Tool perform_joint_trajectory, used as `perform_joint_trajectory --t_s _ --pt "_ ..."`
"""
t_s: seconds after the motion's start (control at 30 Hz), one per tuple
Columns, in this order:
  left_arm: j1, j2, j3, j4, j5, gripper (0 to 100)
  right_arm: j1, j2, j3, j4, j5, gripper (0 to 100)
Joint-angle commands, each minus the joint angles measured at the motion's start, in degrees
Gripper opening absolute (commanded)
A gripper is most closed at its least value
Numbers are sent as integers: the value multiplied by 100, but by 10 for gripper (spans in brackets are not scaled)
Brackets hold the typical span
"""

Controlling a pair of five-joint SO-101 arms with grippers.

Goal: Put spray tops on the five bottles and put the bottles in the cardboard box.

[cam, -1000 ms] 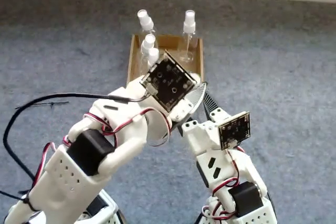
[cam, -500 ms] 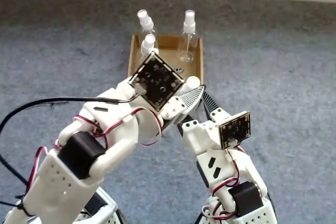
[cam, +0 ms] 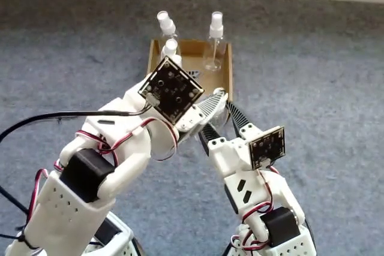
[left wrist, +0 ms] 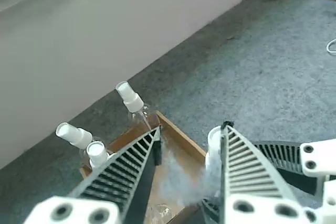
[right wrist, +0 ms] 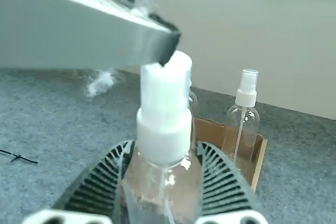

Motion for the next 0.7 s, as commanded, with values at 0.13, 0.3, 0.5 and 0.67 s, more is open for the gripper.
perform_joint_trajectory --t_s 0.13,0.3,0.5,0.67 --pt "-295 -136 -418 -158 -97 171 136 268 -136 -163 132 5" --pt "-637 -549 -989 422 -114 171 541 1525 -831 -725 176 5" --pt "-2484 -769 -453 448 -105 171 664 3767 -2062 -1622 176 5" --pt "-3855 -769 760 440 -79 171 664 5596 -3064 -2299 185 5"
